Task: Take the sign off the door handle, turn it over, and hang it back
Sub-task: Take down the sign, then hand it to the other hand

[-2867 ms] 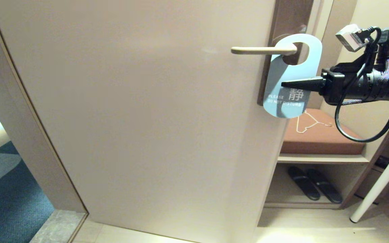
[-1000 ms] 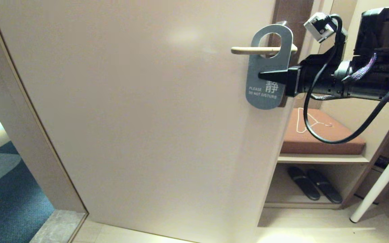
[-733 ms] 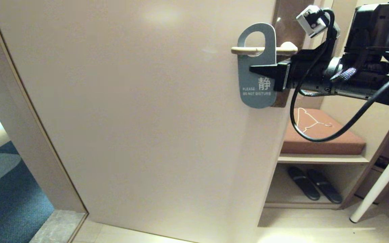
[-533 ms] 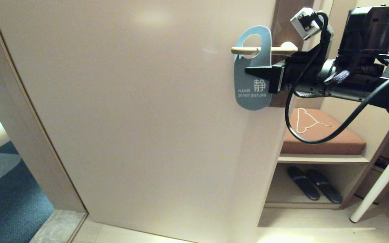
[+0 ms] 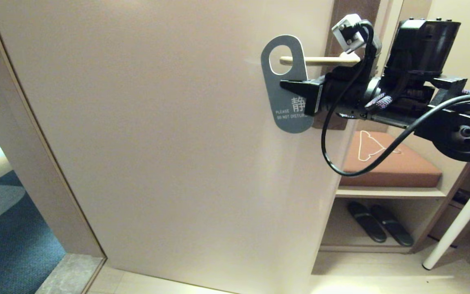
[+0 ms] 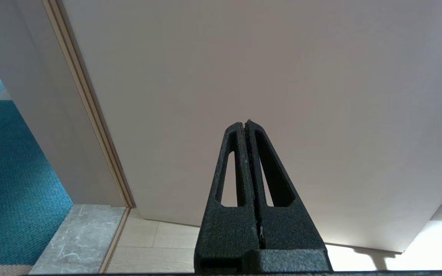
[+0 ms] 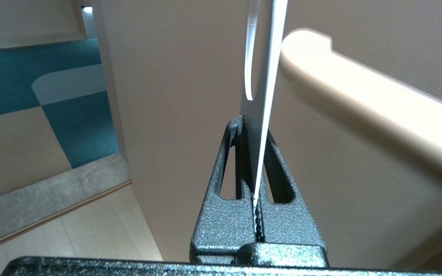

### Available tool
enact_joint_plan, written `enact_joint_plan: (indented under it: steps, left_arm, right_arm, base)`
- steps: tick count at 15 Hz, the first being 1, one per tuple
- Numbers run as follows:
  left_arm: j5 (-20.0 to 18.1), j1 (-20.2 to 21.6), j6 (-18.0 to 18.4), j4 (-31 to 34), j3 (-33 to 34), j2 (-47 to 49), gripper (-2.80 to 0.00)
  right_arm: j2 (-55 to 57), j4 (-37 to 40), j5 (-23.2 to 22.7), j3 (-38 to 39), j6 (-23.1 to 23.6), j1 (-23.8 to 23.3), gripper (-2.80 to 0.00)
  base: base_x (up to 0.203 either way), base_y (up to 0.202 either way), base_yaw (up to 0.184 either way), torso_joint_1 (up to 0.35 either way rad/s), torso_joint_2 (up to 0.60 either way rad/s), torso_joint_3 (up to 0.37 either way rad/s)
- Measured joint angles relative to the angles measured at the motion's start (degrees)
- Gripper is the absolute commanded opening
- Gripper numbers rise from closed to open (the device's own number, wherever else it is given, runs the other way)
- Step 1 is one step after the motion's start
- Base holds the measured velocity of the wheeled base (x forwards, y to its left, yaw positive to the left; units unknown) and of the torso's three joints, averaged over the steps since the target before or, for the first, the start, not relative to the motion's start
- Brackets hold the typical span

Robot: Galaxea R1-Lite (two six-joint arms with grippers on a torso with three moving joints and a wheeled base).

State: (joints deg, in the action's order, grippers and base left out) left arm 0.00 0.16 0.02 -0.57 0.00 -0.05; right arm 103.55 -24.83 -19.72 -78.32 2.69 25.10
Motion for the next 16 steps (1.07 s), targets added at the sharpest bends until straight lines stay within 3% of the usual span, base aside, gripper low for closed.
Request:
enact_joint_plan:
  steps: [7,13,16]
  left_arm:
    - [-0.02,0.00,0.00,0.00,0.00,0.00,-2.80]
    - [0.00,0.00,0.00,-0.02,0.00,0.00,-2.80]
    - [0.00,0.00,-0.02,0.00,0.00,0.00,-2.80]
  right_arm:
    - [-0.23,-1.74,-0.59,3.08,-0.72,0.91,-2.80]
    - [-8.13,0.60,-5.67,11.55,-0.99,0.94,-2.80]
    - [-13.62,0.65,-11.19,16.44,-1.60,0.94,-2.80]
  base:
    - [0.000,0.000,0.000,0.000,0.00,0.000]
    - [0.000,0.000,0.000,0.000,0.00,0.000]
    - [0.000,0.000,0.000,0.000,0.00,0.000]
